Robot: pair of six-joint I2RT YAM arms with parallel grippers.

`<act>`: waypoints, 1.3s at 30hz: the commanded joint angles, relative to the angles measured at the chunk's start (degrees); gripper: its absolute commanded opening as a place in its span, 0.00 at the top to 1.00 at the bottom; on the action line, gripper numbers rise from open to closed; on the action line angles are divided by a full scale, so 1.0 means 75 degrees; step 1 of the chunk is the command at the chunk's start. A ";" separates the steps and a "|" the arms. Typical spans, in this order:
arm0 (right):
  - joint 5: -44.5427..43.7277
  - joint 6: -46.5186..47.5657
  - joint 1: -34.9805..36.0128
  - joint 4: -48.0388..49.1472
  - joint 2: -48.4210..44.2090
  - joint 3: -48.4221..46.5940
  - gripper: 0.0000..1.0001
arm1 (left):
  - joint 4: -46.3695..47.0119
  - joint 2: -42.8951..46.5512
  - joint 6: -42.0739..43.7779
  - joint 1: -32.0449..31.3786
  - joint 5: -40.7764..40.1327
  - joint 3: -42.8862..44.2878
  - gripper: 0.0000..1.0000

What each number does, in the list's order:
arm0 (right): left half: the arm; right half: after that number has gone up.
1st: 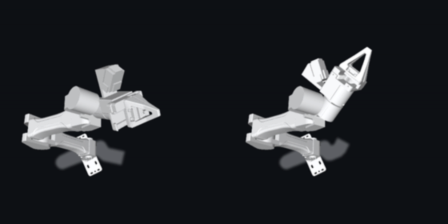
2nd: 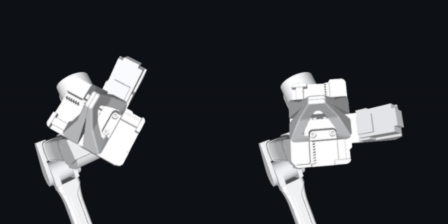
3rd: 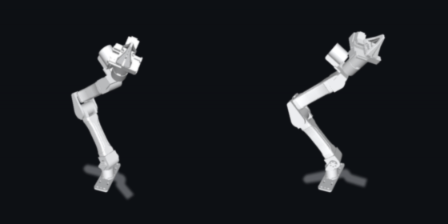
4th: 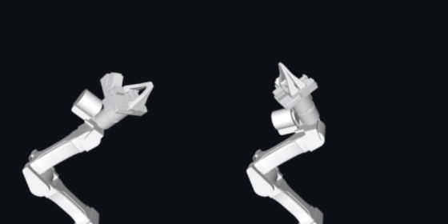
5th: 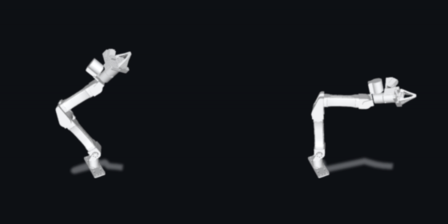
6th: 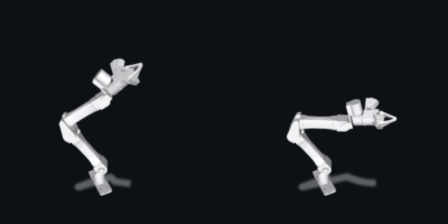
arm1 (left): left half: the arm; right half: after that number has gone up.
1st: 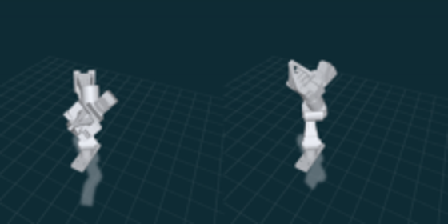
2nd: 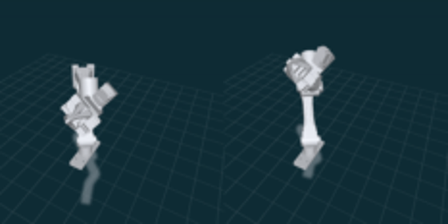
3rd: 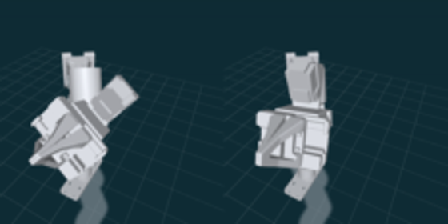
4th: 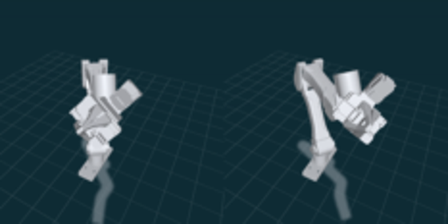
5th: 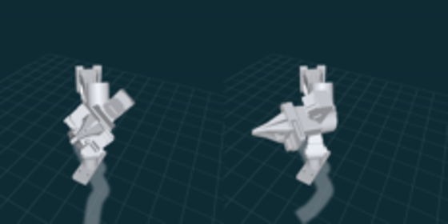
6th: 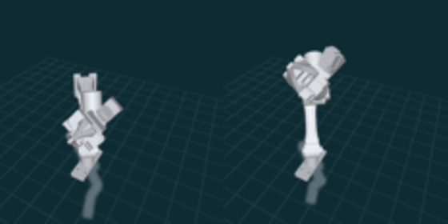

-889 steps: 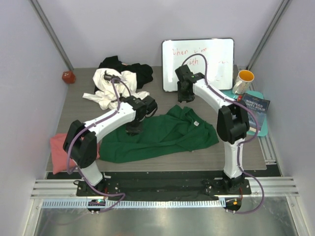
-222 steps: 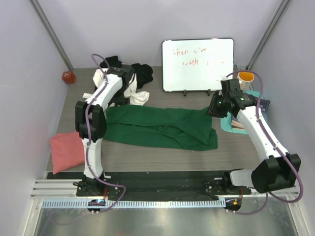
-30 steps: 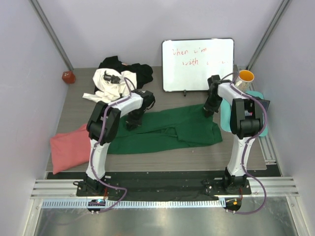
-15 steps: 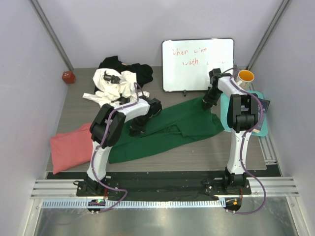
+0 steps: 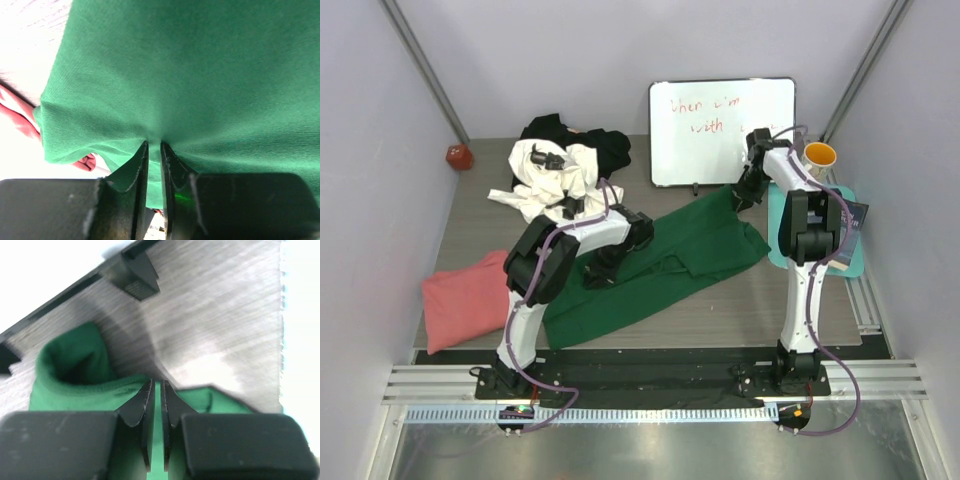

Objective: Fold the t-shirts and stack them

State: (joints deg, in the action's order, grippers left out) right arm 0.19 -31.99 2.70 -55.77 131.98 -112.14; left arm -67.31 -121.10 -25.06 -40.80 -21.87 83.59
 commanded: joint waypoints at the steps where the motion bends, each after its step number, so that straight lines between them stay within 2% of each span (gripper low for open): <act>1: -0.0539 0.0233 0.0061 0.0111 -0.1656 0.0080 0.84 | 0.0654 0.0114 -0.0233 -0.0033 0.0643 -0.0061 0.82; 3: -0.0903 0.0339 0.0178 0.0100 -0.2080 0.0150 0.82 | 0.0549 0.0232 -0.0233 -0.0033 0.0304 0.0185 0.81; 9: -0.0494 0.0433 0.0565 -0.0169 -0.3405 0.0864 0.79 | 0.0046 0.0244 -0.0244 0.0049 -0.0083 0.1474 0.81; 13: -0.0481 0.0480 0.1081 -0.0088 -0.3956 0.2384 0.85 | -0.0084 0.0501 -0.0291 0.0061 -0.0108 0.1780 0.81; 16: -0.0505 0.0375 0.1456 0.0181 -0.4249 0.3485 0.89 | 0.0032 0.0840 -0.0257 0.0061 0.0230 0.1571 0.81; 18: -0.0470 0.0293 0.1713 0.0521 -0.4437 0.4015 0.95 | 0.0219 0.1040 -0.0245 0.0061 0.0465 0.1336 0.85; 19: -0.0470 0.0246 0.1807 0.0603 -0.4635 0.4482 0.98 | 0.0429 0.1227 -0.0268 0.0049 0.0641 0.1056 0.88; 20: -0.0447 0.0141 0.1901 0.0789 -0.4730 0.4696 0.99 | 0.0547 0.1310 -0.0291 0.0049 0.0805 0.0903 1.00; 25: -0.0435 0.0000 0.2428 0.1446 -0.5176 0.5890 0.99 | 0.1425 0.1779 -0.0409 -0.0056 0.1661 -0.0081 1.00; 34: -0.0786 0.0128 0.2746 0.1998 -0.4860 0.5987 0.99 | 0.1791 0.1569 -0.0163 -0.0162 0.1826 -0.0247 1.00; 39: -0.1044 0.0257 0.2734 0.1742 -0.4076 0.5707 0.99 | 0.1838 0.1088 -0.0128 -0.0162 0.1989 -0.0364 1.00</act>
State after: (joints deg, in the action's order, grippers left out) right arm -5.02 -30.44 23.24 -42.87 97.38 -66.59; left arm -55.24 -110.30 -26.79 -41.89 -8.93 81.52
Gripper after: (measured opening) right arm 0.018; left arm 0.003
